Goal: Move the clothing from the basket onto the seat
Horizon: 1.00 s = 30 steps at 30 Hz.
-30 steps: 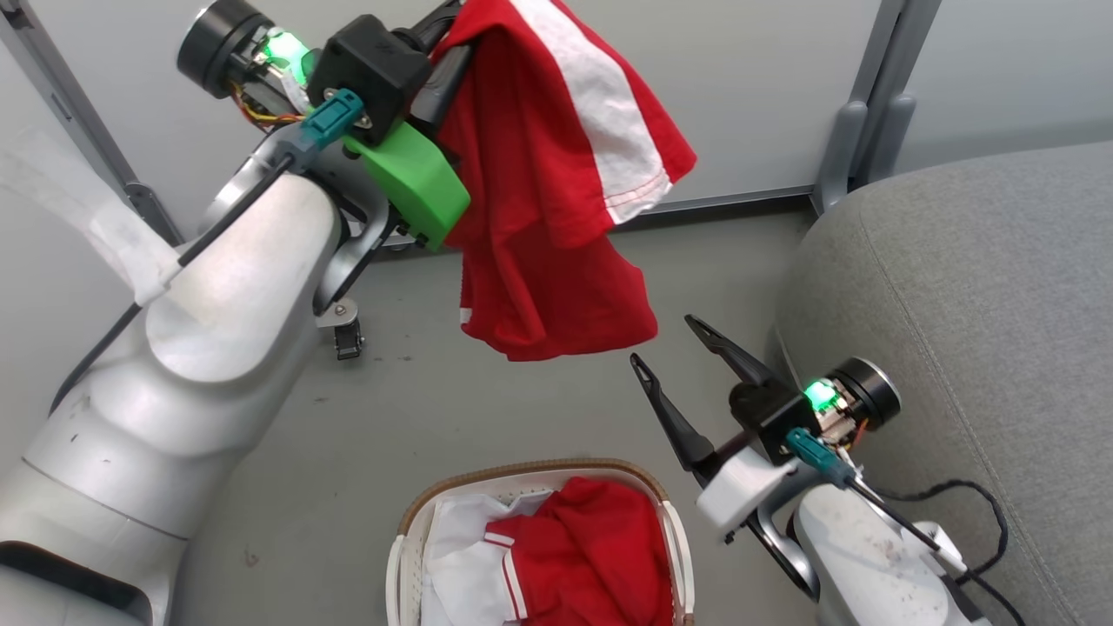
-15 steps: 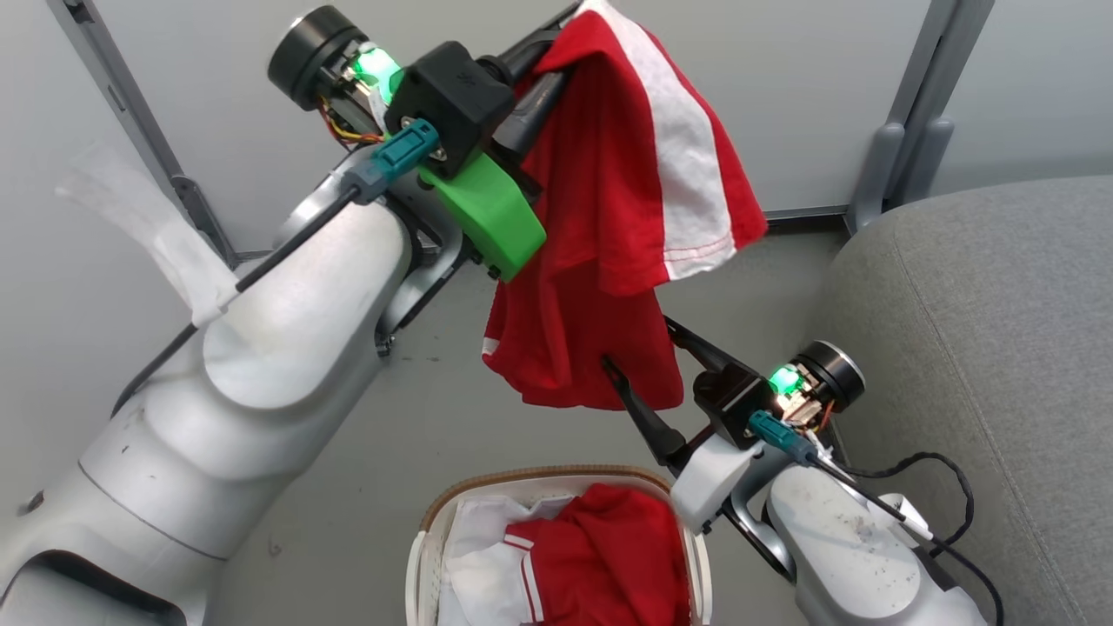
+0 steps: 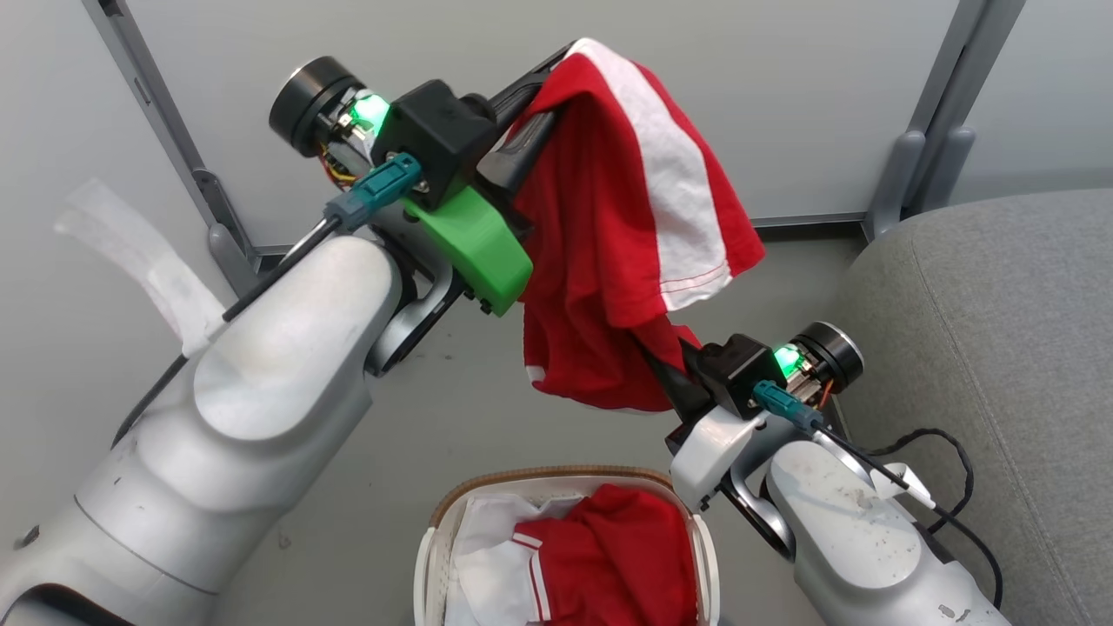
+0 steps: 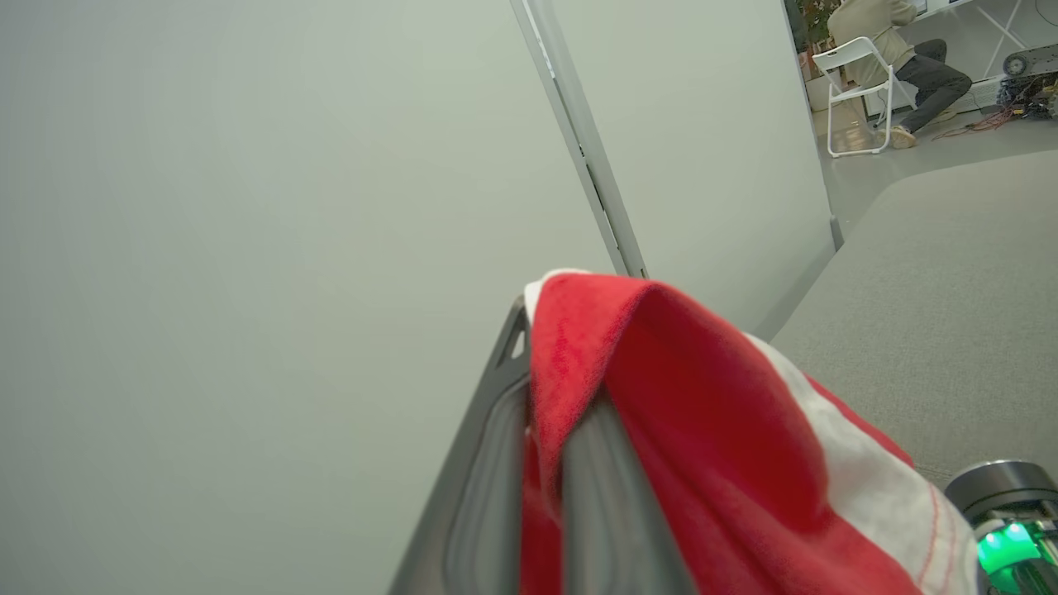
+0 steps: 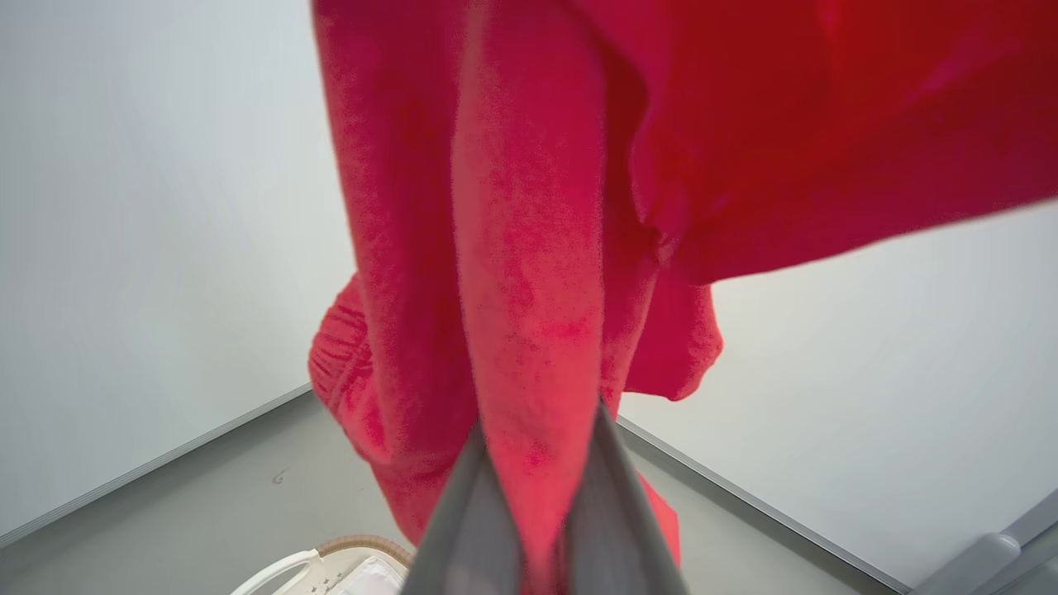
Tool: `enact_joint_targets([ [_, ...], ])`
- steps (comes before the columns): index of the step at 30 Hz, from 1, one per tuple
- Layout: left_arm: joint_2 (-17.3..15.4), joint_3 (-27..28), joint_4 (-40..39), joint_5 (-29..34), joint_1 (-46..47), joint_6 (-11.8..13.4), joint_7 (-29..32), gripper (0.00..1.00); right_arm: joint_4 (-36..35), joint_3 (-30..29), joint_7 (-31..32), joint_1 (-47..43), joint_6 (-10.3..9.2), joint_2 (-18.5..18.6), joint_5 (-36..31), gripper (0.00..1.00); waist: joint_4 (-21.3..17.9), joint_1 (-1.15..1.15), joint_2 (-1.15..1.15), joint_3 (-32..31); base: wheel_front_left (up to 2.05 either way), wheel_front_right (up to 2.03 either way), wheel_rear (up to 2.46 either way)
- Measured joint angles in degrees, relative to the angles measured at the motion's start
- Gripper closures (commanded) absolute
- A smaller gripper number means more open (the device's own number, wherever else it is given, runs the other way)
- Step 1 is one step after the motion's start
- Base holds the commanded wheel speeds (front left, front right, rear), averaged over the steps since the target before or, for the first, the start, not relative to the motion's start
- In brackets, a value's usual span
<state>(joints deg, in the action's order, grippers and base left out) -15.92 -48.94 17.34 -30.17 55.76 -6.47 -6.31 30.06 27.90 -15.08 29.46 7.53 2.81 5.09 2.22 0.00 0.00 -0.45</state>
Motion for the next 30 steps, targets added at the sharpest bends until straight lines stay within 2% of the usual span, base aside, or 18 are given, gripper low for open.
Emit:
enact_joint_targets([
  [3, -0.5, 0.5, 1.4, -1.5, -2.3, 0.4, -0.9, 1.00, -0.4, -0.5, 0.0, -0.3, 0.00, 0.0, 0.3, 1.00, -0.3, 0.00, 0.00, 0.2, 0.00, 0.00, 0.00],
  [5, -0.7, 1.5, 2.5, -2.7, -4.3, 1.1, -2.4, 0.85, -1.0, -1.1, 0.0, -0.7, 0.00, 0.0, 0.4, 1.00, -0.6, 0.00, 0.00, 0.4, 0.00, 0.00, 0.00],
  [6, -0.9, 1.8, 3.3, -3.1, -5.2, 1.3, -3.2, 0.65, -1.2, -1.4, 0.0, -0.9, 0.00, 0.0, 0.4, 1.00, -0.8, 0.00, 0.00, 0.5, 0.00, 0.00, 0.00],
  [7, -1.1, 2.0, 3.9, -3.1, -5.9, 1.5, -3.9, 0.55, -1.4, -1.6, 0.0, -1.1, 0.00, 0.0, 0.4, 1.00, -0.9, 0.00, 0.00, 0.6, 0.00, 0.00, 0.00],
  [8, -1.3, 2.3, 4.9, -3.5, -6.9, 1.7, -4.6, 0.13, -1.6, -1.9, 0.0, -1.4, 0.00, 0.0, 0.4, 1.00, -1.0, 0.00, 0.00, 0.7, 0.00, 0.00, 0.00],
  [9, -1.3, 2.5, 5.7, -3.8, -8.0, 2.0, -5.4, 0.00, -1.7, -2.3, 0.0, -1.8, 0.00, 0.0, 0.4, 1.00, -1.2, 0.00, 0.00, 0.8, 0.00, 0.00, 0.00],
  [16, 1.3, 6.2, 9.6, -6.8, -16.8, 3.5, -8.5, 0.00, -3.0, -7.0, 0.0, -3.9, 0.00, 0.0, 0.5, 1.00, -1.5, 0.00, 0.00, 1.4, 0.00, 0.00, 0.00],
  [21, 3.2, 8.8, 10.5, -5.5, -23.1, 3.4, -8.7, 0.00, -3.9, -9.9, 0.0, -4.5, 0.00, 0.0, -0.1, 1.00, -1.4, 0.00, 0.00, 2.0, 0.00, 0.00, 0.00],
  [30, 8.1, 14.3, 9.2, -1.4, -33.7, 1.4, -8.8, 0.00, -5.0, -14.1, 0.0, -5.4, 0.00, 0.0, -1.7, 1.00, -2.3, 0.00, 0.00, 3.1, 0.00, 0.00, 0.00],
])
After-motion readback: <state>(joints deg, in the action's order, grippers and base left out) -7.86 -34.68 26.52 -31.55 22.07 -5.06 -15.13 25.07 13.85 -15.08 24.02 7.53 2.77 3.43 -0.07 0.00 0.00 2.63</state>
